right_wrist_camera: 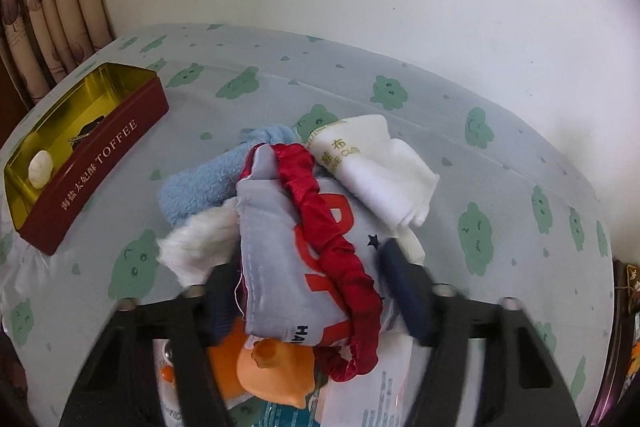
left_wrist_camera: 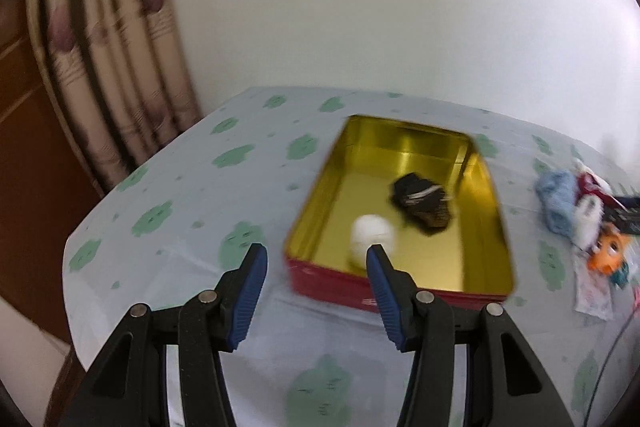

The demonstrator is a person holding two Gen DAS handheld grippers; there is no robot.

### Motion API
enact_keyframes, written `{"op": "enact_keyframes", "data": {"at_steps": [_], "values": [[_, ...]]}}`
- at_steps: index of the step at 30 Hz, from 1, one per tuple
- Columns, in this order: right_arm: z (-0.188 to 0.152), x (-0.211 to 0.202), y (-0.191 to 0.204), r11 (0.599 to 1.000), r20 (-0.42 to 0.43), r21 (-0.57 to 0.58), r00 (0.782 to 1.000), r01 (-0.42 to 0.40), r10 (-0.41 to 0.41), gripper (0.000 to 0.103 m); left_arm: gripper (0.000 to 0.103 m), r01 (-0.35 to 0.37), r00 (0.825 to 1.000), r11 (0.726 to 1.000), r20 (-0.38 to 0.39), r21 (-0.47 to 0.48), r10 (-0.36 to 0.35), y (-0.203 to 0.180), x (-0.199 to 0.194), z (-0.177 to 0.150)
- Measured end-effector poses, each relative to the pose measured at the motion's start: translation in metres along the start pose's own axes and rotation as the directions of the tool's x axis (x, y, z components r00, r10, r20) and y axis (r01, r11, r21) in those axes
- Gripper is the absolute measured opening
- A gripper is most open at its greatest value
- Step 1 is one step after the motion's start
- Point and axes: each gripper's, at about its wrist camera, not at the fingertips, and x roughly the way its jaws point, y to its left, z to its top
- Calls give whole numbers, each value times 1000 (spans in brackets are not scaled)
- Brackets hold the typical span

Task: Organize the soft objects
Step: 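Grasp the grey-and-red sock with the right gripper, then grasp the white fluffy sock with the left gripper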

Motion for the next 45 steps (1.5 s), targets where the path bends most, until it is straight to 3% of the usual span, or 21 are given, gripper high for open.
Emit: {"op": "enact_keyframes", "data": {"at_steps": [6,16,20,25,30,33,37,40,45], "values": [[-4,-3,-1,1000,23,6,1000,-22,22,27,53,123,992,989,-4,86,-123,-47,-7,6],[-19,-48,-19,992,150,108,987,-72,55,24,53,362,932,913,-77,188,-354,-135,-5,13],[-40,-69,-34,984,198,176,980,-35,-1,24,53,429,903,876,-113,221,-414,-169,-3,19],[-70,-73,-55,964,195,266,980,-2,-52,24,53,514,857,828,-176,224,-484,-210,3,27],[-95,-60,-75,933,173,347,972,91,-159,24,53,558,828,796,-230,235,-512,-246,11,30],[-99,-49,-78,927,135,331,964,176,-231,24,53,583,806,779,-285,230,-519,-262,25,33],[-104,-35,-78,924,122,356,974,139,-193,24,53,565,817,787,-301,250,-491,-287,37,34],[-107,-27,-78,925,115,358,977,128,-179,24,53,577,806,779,-323,245,-495,-299,44,38],[-110,-23,-77,927,113,361,981,107,-158,24,53,552,816,799,-351,236,-460,-312,63,45]]}}
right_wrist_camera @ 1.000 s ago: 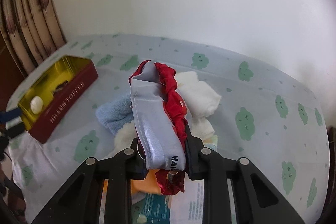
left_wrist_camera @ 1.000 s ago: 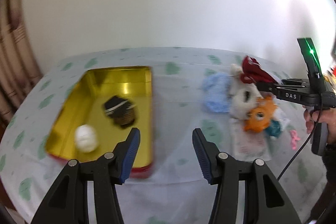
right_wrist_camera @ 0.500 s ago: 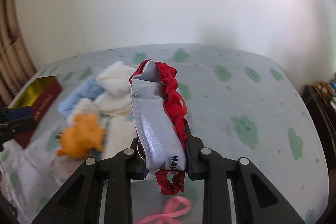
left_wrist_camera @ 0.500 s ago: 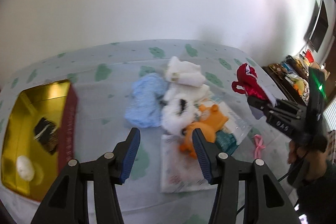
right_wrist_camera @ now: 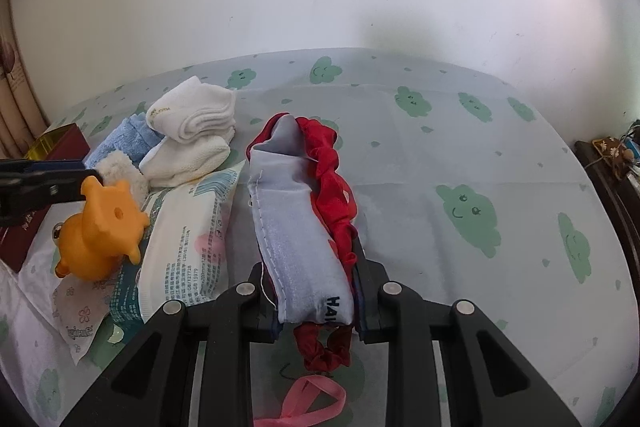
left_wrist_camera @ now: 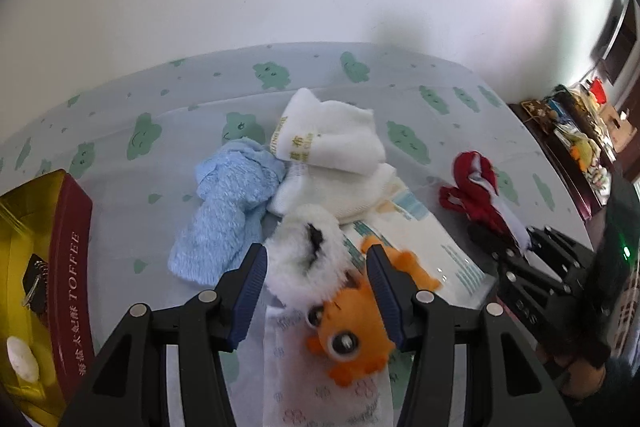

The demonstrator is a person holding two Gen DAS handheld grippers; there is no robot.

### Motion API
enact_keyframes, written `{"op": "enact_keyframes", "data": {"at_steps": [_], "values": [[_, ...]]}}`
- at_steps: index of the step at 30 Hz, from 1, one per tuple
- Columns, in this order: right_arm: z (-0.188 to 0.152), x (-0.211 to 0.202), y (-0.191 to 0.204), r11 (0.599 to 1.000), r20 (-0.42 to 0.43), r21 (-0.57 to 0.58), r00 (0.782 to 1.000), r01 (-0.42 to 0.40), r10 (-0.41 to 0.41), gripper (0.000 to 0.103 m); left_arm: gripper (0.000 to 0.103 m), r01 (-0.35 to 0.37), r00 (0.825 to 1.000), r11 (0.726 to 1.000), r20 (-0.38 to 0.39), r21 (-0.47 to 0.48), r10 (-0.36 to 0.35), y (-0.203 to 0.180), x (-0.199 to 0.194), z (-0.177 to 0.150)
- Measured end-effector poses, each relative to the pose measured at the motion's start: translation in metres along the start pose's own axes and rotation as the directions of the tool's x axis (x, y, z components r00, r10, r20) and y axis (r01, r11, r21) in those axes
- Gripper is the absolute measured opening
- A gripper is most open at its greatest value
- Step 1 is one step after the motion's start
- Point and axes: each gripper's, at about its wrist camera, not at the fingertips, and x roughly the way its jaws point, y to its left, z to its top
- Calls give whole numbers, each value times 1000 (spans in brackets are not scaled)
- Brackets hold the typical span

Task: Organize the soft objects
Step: 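Grasp the white fluffy sock with the left gripper, then carry the fluffy sock into the red tin and open the left gripper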

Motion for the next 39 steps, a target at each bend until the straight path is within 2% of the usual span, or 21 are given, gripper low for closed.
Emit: {"op": "enact_keyframes", "data": {"at_steps": [4,9,14,17,25,33,39], "values": [[0,2,-2,1000,-12,14,1000,-17,18,24,53,2,999,999,-44,-44,-4,9,13,7],[1,4,-2,1000,-22,13,1000,-18,18,25,53,0,996,999,-88,-42,-4,8,26,10],[1,7,-3,999,-33,20,999,-30,31,26,30,-40,992,999,-120,-33,36,6,34,10],[1,9,-4,999,-38,25,999,-34,34,26,26,-15,994,999,-105,-33,11,3,24,11],[1,9,-2,999,-40,23,999,-30,31,26,25,-13,997,999,-72,-43,10,6,-1,14],[1,11,-1,1000,-45,18,999,-21,22,27,25,-45,999,997,-32,-56,44,20,-30,12],[1,11,0,1000,-49,14,999,-14,15,27,25,-109,994,992,-1,-69,109,43,-61,5]]}}
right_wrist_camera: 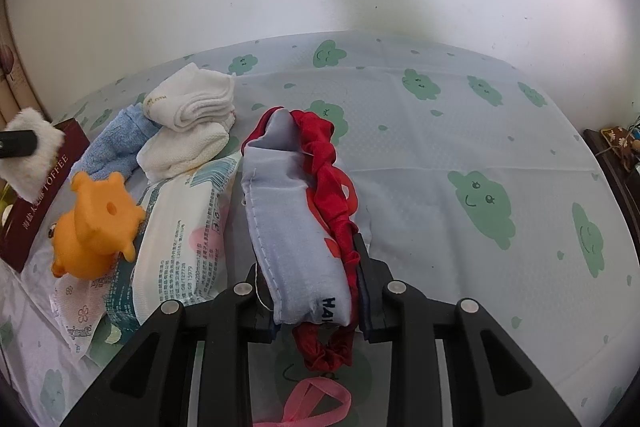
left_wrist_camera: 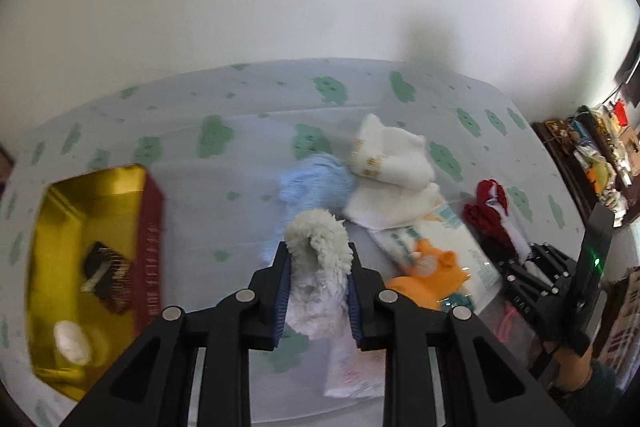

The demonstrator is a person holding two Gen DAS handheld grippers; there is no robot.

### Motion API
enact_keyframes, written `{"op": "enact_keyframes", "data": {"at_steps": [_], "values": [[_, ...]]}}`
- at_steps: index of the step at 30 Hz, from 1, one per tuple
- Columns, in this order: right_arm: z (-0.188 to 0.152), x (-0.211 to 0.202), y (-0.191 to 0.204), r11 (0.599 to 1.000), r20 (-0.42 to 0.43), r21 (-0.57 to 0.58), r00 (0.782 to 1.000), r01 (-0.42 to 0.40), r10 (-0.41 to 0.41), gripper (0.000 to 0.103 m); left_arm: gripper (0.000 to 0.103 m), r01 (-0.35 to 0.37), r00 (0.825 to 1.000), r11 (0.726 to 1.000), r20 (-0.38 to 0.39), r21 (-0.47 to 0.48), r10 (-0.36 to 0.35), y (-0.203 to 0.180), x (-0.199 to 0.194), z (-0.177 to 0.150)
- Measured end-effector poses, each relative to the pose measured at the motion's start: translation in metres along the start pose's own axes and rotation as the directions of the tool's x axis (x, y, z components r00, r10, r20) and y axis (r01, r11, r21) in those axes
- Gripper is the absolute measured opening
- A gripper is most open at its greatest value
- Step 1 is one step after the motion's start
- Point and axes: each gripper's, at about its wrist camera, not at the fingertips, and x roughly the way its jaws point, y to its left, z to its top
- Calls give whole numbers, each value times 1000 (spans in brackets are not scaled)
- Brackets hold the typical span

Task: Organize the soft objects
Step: 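Carry the fluffy sock into the red tin and open the left gripper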

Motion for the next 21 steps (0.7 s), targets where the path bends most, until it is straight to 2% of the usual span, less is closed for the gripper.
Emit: {"op": "enact_keyframes", "data": {"at_steps": [7,12,16,21], "values": [[0,0,1,1000,0,-1,1000,2,-2,27,25,-87,995,994,35,-67,89,55,-35,-3],[0,0,1,1000,-1,-1,1000,1,-1,27,25,-169,983,978,46,-121,176,98,-54,-6],[0,0,1,1000,-1,-2,1000,2,-2,27,25,-233,970,961,35,-150,241,128,-58,-11],[0,0,0,1000,-1,-2,1000,1,-1,28,25,-277,959,943,1,-187,282,159,-48,-17]]}}
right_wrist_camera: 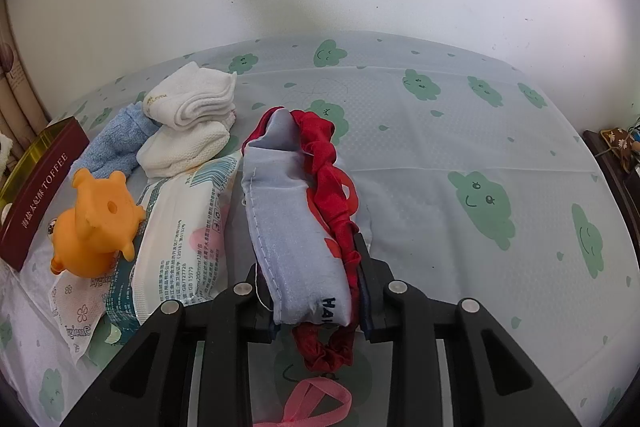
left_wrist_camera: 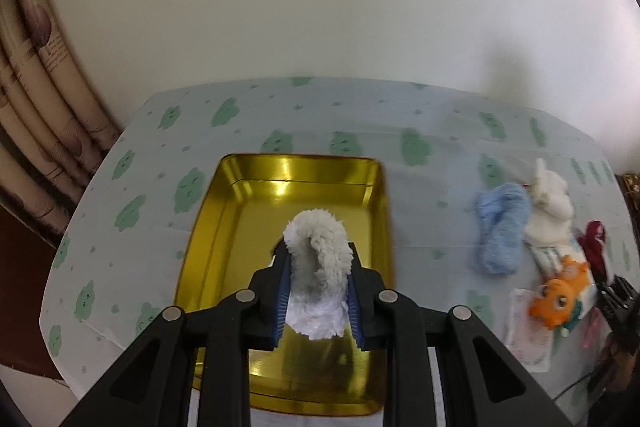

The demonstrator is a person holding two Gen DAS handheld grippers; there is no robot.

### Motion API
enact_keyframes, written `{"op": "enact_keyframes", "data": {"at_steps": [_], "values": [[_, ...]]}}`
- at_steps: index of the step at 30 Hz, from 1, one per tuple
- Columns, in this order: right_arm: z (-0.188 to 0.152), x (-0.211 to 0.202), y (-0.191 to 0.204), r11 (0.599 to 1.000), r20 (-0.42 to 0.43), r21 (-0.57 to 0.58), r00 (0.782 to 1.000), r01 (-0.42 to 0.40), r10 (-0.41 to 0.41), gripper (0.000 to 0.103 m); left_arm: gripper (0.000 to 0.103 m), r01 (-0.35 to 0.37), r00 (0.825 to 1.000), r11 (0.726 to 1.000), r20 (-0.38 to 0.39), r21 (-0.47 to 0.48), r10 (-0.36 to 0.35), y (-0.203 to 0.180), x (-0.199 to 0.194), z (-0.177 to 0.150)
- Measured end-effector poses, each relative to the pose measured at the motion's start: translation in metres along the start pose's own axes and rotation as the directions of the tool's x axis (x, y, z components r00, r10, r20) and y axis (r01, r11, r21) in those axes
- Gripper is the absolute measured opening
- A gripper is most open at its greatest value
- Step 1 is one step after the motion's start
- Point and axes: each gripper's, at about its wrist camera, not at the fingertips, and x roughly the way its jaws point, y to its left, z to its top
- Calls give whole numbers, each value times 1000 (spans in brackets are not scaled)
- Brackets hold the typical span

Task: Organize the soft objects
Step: 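Carry the fluffy sock into the red tin and open the left gripper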

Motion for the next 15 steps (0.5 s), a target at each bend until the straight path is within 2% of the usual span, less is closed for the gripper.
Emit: {"op": "enact_keyframes", "data": {"at_steps": [3,15], "values": [[0,0,0,1000,0,0,1000,1,-1,28,25,-35,999,999,-21,-16,35,13,17,2],[0,0,1,1000,-3,-1,1000,6,-6,28,25,-95,990,992,-113,-78,86,45,65,-4]]}}
